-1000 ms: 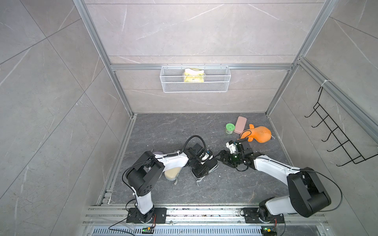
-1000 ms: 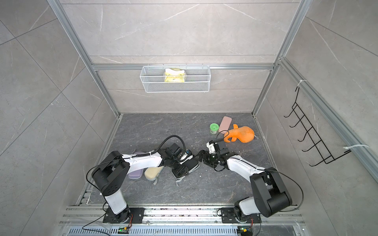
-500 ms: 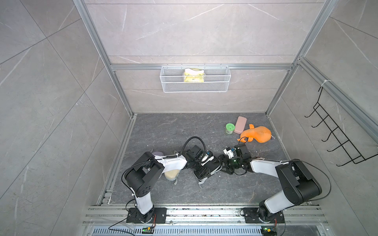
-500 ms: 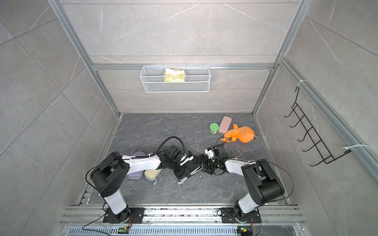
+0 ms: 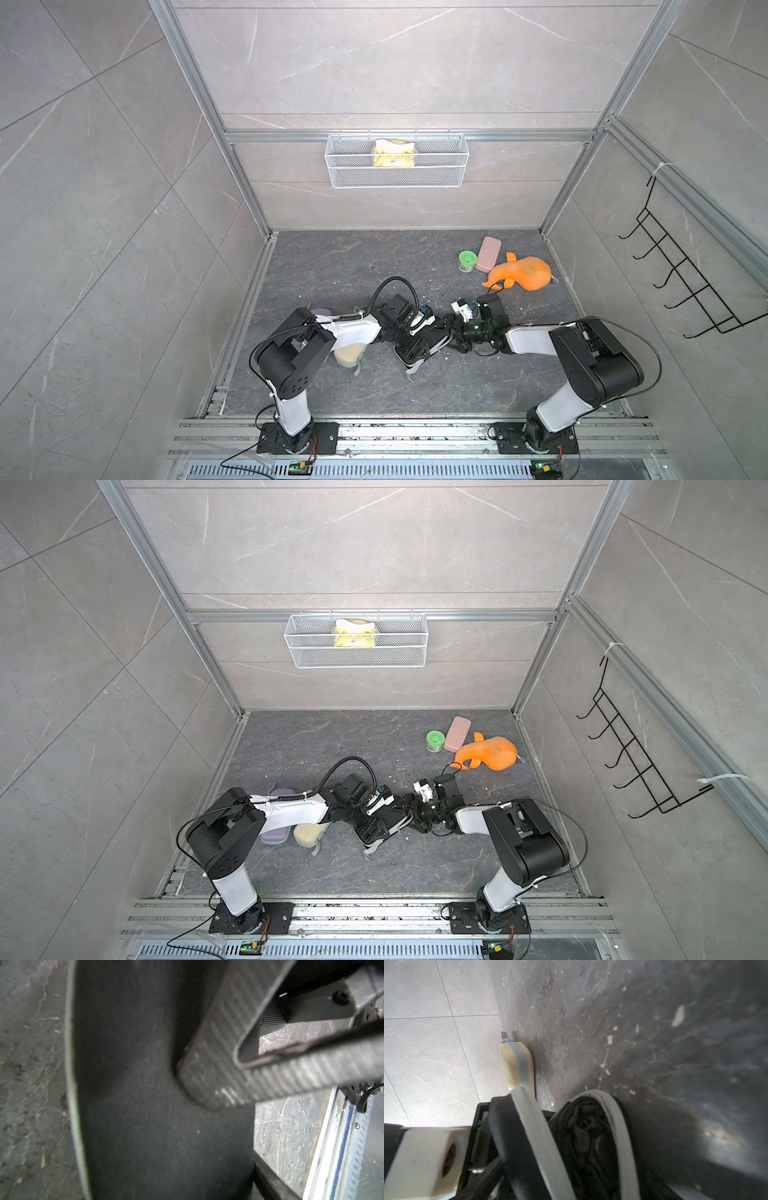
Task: Put umbrellas into zippered umbrella sleeves
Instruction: Pick up the umbrella sleeve at the center of the board.
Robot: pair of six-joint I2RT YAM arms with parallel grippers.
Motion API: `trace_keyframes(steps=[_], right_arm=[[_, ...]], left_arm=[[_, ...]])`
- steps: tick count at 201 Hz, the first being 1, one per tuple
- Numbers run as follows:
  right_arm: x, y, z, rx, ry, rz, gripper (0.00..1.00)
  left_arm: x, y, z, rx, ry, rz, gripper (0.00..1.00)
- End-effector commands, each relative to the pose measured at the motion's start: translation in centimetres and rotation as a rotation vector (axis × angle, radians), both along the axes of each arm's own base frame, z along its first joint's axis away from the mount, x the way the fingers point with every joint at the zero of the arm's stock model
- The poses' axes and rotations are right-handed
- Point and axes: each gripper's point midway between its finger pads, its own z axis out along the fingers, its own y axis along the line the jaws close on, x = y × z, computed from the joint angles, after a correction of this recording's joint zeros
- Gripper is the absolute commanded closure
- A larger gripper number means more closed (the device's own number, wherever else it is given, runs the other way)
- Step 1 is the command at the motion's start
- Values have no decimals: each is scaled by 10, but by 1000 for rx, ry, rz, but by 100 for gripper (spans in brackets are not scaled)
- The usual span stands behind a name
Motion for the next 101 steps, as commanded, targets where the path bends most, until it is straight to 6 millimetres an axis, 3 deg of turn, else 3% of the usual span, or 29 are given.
trace_keyframes(steps=[1,24,50,66,101], right_arm=[[1,6,4,40,-40,22,14],[4,7,4,52,-47,8,17],[7,4,4,44,-68,-27,34],[11,2,6,33,-97,-52,43],[31,-2,22,41,-158,-129,58]], left_arm=[[-3,-29,25,-124,-21,-90,31],[2,-31,25,-113,-33,-78,30],[18,-29,34,-103,-81,-17,21],[29,-23,47,-102,-126,35,16],[60,3,99,-116,-271,223,9]])
